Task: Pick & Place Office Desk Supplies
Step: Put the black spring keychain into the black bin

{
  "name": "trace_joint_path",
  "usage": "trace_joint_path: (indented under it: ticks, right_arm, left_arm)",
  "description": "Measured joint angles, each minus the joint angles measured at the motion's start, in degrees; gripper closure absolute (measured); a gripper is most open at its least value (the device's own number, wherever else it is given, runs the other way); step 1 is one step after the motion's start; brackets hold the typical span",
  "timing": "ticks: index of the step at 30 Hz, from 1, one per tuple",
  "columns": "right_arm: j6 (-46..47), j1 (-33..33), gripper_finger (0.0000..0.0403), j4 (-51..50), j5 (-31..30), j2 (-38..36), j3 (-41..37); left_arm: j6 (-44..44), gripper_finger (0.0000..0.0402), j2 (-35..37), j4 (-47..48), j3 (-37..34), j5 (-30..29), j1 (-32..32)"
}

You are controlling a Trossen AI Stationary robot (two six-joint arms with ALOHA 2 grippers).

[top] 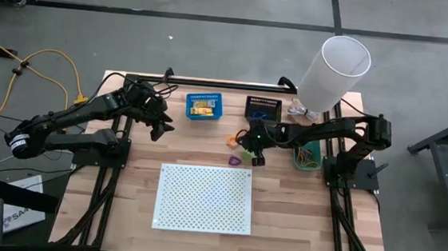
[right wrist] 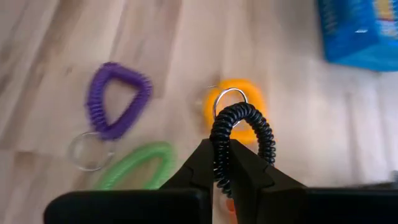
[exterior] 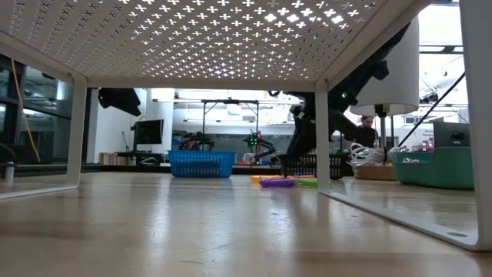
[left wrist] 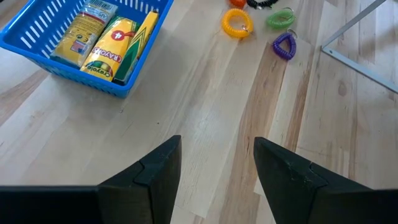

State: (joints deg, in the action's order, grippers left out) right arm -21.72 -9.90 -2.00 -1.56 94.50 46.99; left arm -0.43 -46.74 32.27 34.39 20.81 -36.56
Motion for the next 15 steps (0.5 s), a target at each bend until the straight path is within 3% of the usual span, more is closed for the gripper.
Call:
trace_joint_path:
  ticks: [5, 10, 15]
  right_arm:
    - [0.4, -0.45, 0.0383, -0.17, -3.45, -2.76, 1.49]
    - [0.72, -0.79, 0.0383, -0.94, -11.81, -5.74, 2.97]
    - [3.1, -2.62, 0.0383, -2.19, -11.9, -7.4, 3.21]
  left_arm:
    - [0.0, 0.0206, 0.0, 0.02, 0.0, 0.01, 0.0]
    - [0.0, 0.0206, -0.01, -0.01, 0.0, -0.01, 0.0]
    - [0.0, 0.0206, -0.01, -0.02, -0.01, -0.01, -0.01]
